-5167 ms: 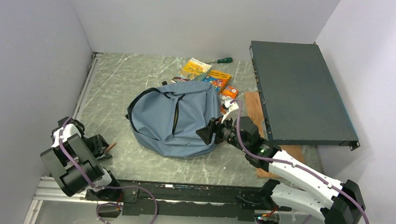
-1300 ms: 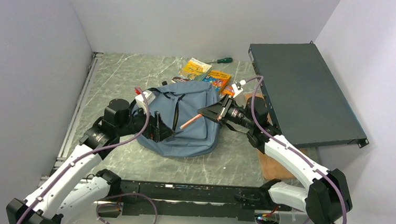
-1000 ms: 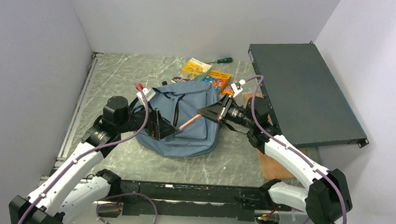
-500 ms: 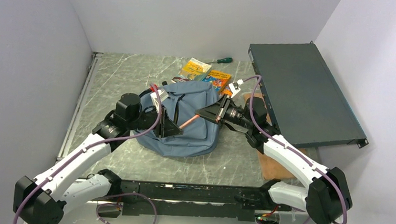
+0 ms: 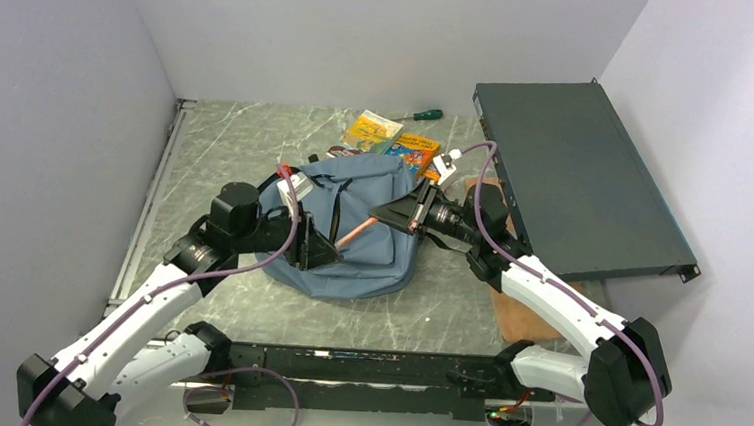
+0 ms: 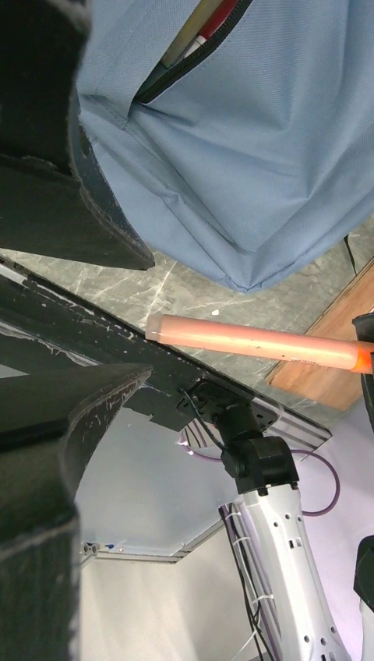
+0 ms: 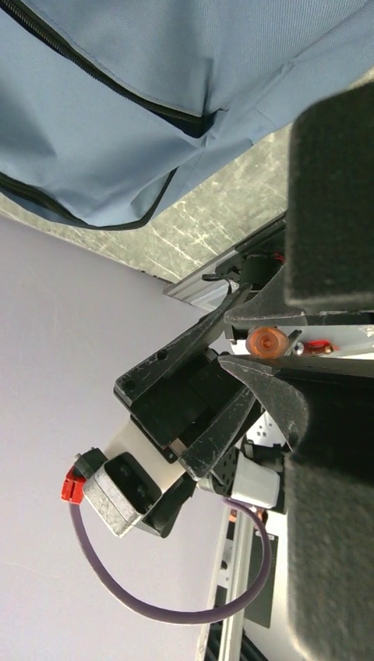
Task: Pack the student bag
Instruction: Pick up the stationery from the center of the board, then place the stationery in the student bag.
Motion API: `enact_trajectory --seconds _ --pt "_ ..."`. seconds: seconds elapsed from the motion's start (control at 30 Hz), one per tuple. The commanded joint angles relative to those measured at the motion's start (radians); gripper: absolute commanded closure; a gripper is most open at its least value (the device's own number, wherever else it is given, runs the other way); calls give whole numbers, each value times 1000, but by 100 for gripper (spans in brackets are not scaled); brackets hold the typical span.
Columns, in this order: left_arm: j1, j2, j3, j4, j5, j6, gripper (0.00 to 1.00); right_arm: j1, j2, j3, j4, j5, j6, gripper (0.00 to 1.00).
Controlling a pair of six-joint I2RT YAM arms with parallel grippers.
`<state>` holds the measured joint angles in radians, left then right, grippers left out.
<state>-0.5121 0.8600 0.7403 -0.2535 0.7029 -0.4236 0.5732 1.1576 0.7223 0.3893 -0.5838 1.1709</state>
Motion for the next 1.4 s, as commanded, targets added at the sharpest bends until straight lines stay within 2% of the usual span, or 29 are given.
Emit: enact_trajectory --seconds 0.0,0.07,0.2,0.23,0.27,0.33,0.53,0.73,0.87,1.03,1.1,1.2,1.37 --pt "2 -12 39 39 0 12 47 26 -3 55 29 15 -16 100" --pt "2 -3 47 56 11 9 51 39 0 57 34 21 -17 100" --pt "2 -1 54 51 17 26 82 56 1 65 24 36 -25 100" --pt "2 -8 52 41 6 33 98 59 -1 67 15 40 -32 100" --pt "2 -19 49 33 -6 39 100 66 -2 70 8 45 -40 100" --pt "3 -43 44 14 -21 61 100 72 -2 74 -3 48 -51 90" --pt "3 -109 41 -98 -133 112 100 83 -9 127 -129 74 -151 47" --pt "18 -57 93 -290 -295 151 100 83 -22 246 -374 191 -348 24" --pt "54 90 186 -485 -489 258 100 83 -32 328 -512 266 -461 20" --pt "78 344 337 -656 -502 408 100 83 -49 336 -514 283 -486 20" --pt "78 426 375 -679 -497 463 100 83 -54 322 -501 278 -475 20" --pt "78 503 407 -677 -522 459 100 83 -64 293 -475 267 -451 21" --pt "78 545 417 -659 -545 430 100 83 -78 267 -470 263 -449 21"
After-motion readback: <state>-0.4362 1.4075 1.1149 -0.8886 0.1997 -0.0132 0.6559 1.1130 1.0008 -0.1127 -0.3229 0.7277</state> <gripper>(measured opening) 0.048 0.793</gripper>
